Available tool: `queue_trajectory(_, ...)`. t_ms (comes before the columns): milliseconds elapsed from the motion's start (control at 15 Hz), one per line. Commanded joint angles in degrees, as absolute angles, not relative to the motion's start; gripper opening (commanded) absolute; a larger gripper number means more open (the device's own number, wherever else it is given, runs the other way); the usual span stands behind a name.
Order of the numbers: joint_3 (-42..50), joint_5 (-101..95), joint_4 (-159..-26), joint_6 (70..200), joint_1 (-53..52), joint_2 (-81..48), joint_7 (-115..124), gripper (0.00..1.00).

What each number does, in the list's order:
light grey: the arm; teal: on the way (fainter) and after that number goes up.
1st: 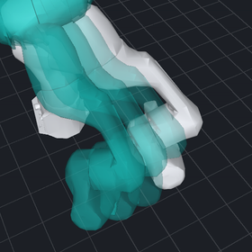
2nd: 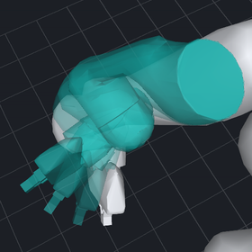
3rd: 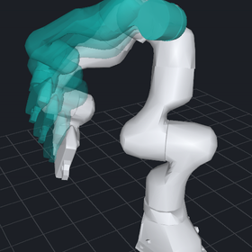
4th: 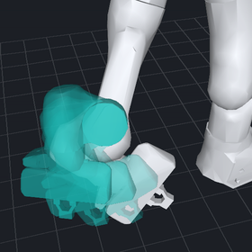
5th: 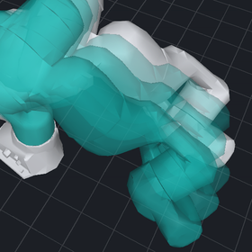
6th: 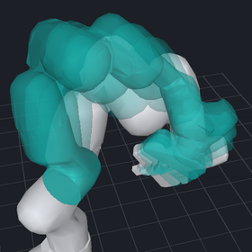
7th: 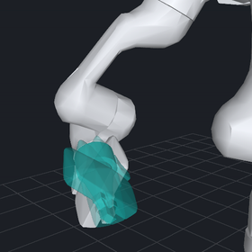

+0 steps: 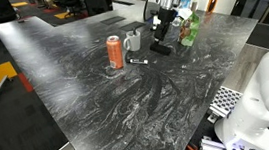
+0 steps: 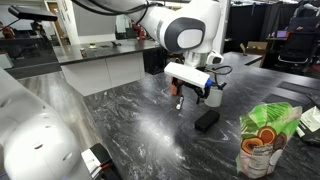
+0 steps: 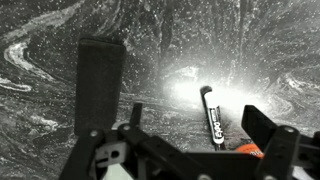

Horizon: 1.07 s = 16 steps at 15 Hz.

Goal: Move the orange can to the right.

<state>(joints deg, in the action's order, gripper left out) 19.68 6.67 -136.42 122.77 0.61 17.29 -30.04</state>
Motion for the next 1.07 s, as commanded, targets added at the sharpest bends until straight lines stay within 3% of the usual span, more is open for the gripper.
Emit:
queue_trajectory(0, 17.77, 7.29, -136.32, 122.58, 2.42, 17.1, -30.48, 1.0)
queue_trajectory(267, 17.83, 7.27, -136.31, 122.56, 2.65, 17.45, -30.47, 1.0)
queue_trajectory(667, 9.35, -3.4, -138.17, 132.03, -0.59, 18.0, -31.93, 1.0)
queue_trajectory(1000, 9.57, 0.26, -142.37, 149.63, -4.13, 17.84, -37.51, 1.0)
